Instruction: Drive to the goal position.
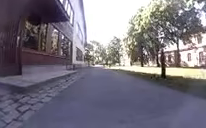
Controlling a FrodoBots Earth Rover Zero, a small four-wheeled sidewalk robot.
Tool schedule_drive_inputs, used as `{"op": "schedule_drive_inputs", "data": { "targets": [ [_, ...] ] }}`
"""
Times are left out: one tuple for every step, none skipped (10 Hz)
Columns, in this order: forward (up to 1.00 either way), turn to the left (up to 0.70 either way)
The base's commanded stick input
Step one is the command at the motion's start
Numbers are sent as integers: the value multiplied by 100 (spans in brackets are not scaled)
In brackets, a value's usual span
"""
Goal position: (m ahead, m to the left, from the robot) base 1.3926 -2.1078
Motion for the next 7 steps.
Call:
{"op": "schedule_drive_inputs", "data": {
  "targets": [
    [45, 0],
    [45, 0],
    [45, 0],
    [45, 0],
    [45, 0],
    [45, 0],
    [45, 0]
  ]
}}
